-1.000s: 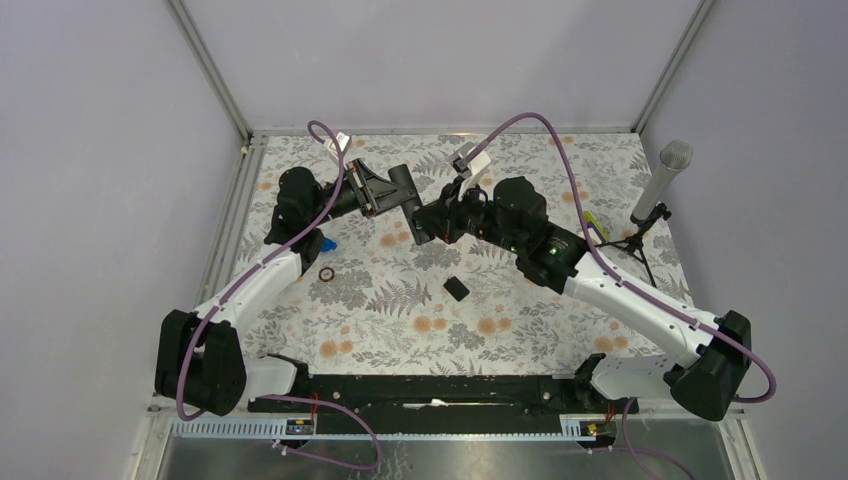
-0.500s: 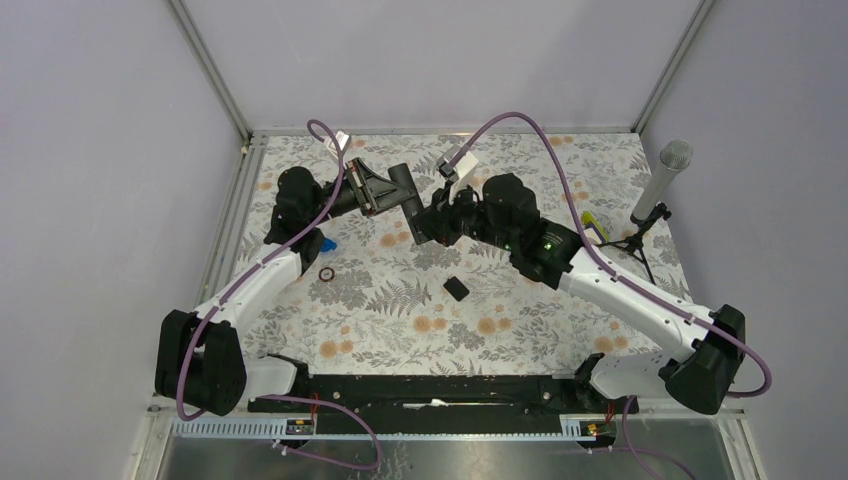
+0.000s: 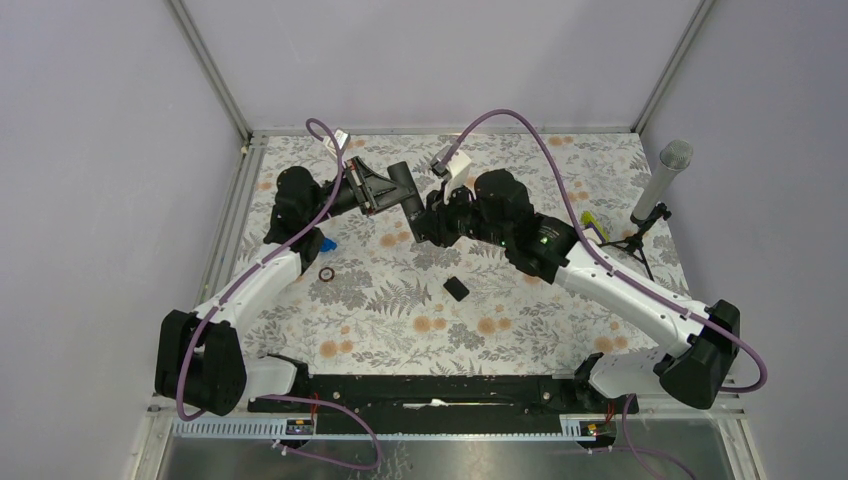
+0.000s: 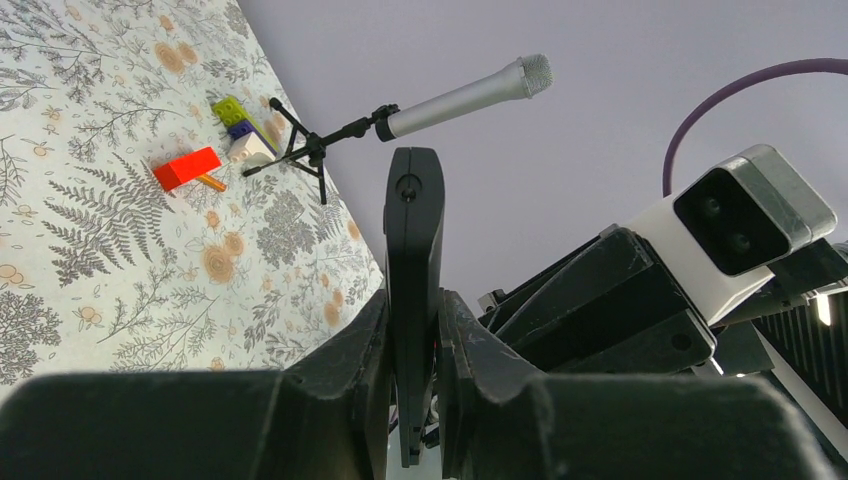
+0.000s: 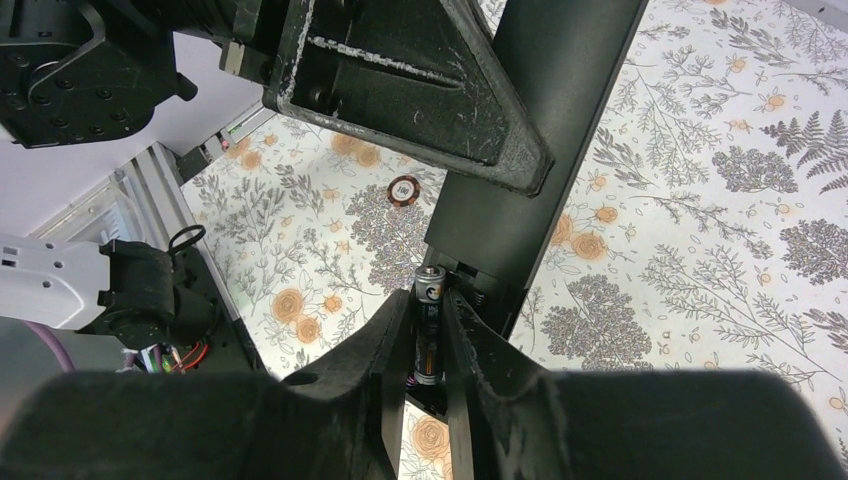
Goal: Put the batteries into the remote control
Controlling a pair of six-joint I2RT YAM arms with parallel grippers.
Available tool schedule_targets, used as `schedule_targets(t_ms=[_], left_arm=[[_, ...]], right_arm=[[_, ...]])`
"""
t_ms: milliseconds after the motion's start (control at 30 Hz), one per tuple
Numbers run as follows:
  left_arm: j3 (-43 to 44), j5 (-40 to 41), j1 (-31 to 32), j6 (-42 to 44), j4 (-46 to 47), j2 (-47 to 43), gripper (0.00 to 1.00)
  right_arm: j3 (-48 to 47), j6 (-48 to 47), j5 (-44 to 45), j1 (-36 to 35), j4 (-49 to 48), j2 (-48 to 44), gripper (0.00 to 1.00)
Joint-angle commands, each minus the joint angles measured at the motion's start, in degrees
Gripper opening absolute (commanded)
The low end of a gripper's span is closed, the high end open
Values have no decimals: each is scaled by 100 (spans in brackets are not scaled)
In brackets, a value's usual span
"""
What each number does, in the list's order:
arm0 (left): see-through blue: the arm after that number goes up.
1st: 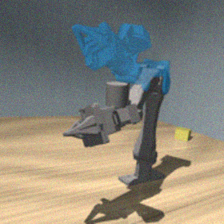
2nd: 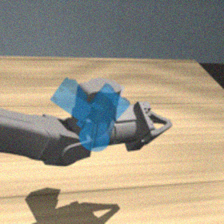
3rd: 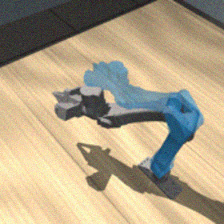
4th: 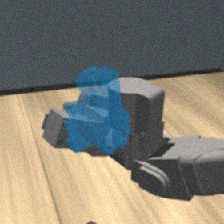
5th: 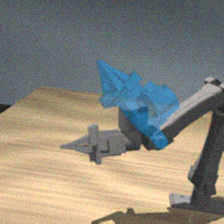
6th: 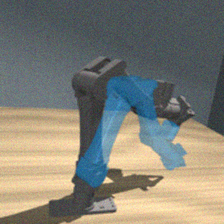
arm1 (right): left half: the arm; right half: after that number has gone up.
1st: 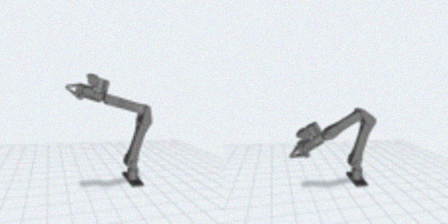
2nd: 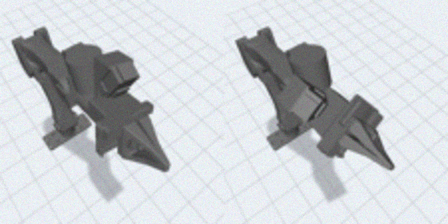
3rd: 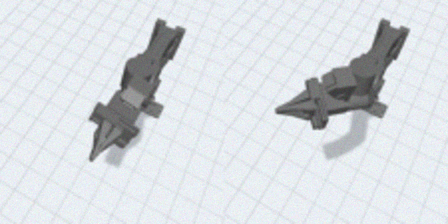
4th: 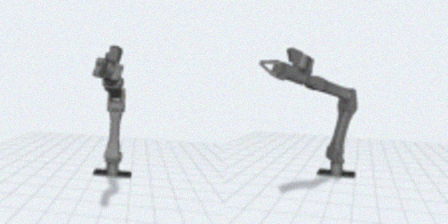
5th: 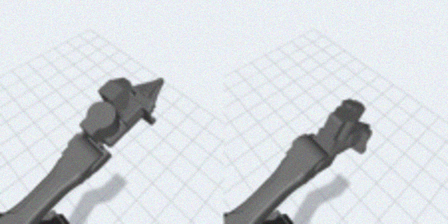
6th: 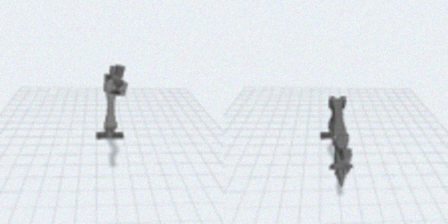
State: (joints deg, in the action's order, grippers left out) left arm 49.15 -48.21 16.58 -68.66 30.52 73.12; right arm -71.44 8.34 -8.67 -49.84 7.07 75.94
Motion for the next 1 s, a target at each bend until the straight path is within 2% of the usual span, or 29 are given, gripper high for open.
schedule_targets(t_ms=[0, 333, 600, 967], left_arm=[[306, -11, 21, -108, 507, -176, 0], [280, -2, 19, -130, 525, -158, 0], [271, -8, 16, -138, 532, -157, 0], [297, 19, 21, -190, 547, -175, 0]], right_arm=[[-290, 103, 87, -52, 105, 39, 26], [-168, 638, 749, -47, -193, -26, 20], [-57, 953, 729, -52, -334, -13, 20], [4, 678, 444, -52, -236, -151, 28]])
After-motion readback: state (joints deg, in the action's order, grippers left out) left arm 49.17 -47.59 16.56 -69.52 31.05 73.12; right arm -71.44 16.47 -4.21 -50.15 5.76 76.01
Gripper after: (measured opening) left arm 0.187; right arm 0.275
